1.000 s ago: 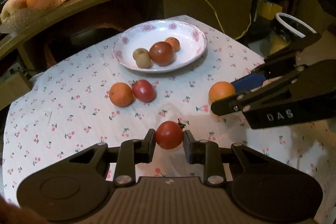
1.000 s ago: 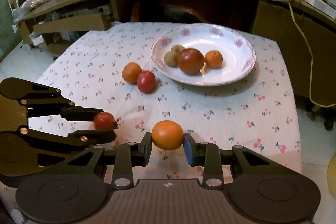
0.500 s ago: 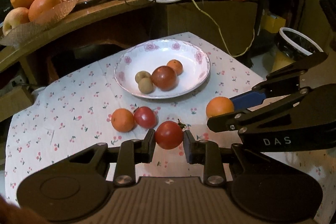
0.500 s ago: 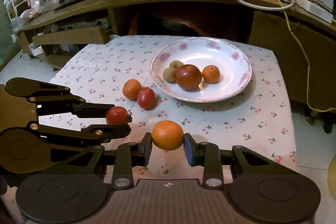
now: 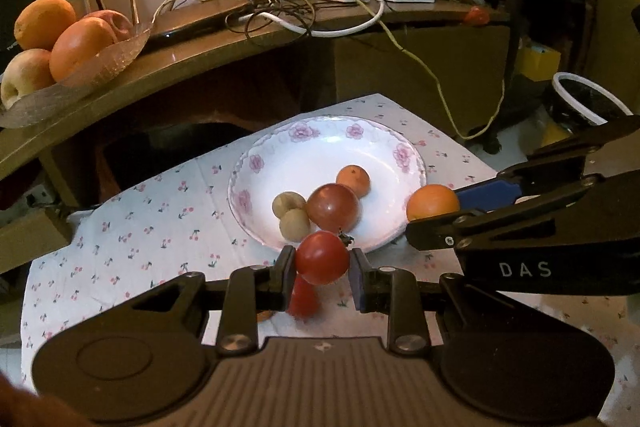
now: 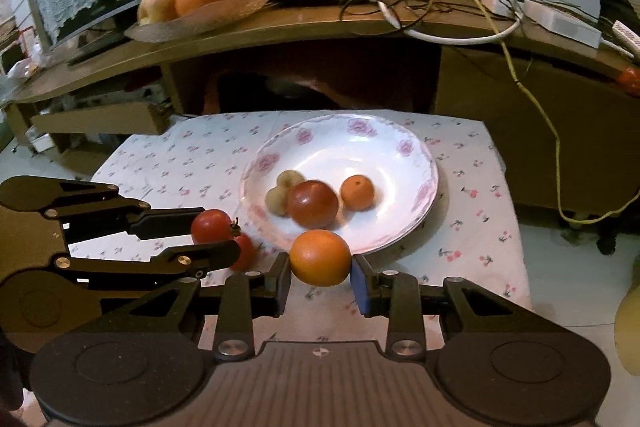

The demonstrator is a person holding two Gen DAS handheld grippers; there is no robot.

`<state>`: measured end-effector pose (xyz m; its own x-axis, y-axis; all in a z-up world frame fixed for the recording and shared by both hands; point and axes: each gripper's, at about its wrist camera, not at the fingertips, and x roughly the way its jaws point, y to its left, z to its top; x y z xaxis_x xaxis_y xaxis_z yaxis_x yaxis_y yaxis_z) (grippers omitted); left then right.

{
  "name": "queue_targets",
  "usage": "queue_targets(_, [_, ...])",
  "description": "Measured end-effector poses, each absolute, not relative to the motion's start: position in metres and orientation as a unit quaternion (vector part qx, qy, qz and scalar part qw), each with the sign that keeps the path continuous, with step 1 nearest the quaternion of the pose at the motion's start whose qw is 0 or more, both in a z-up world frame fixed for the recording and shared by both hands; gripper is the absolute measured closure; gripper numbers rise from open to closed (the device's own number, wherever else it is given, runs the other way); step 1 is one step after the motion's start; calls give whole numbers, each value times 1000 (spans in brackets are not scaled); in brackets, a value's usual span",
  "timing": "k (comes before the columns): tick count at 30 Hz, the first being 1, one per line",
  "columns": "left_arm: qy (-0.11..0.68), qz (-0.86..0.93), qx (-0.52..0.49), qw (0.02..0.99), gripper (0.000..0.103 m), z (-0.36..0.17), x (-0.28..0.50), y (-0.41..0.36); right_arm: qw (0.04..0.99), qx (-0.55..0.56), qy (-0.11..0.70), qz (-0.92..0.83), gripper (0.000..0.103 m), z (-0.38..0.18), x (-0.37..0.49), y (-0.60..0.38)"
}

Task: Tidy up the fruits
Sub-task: 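Carry the tomato and orange over the white plate and lower them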

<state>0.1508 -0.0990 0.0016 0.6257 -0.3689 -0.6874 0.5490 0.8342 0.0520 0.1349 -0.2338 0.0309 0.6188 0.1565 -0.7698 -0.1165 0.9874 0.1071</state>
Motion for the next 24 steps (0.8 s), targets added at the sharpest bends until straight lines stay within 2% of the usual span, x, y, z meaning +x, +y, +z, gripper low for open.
queue_targets(24, [357,-252,133,890,70,-26,192,-113,899,-1,434,67,68,5,176,-243])
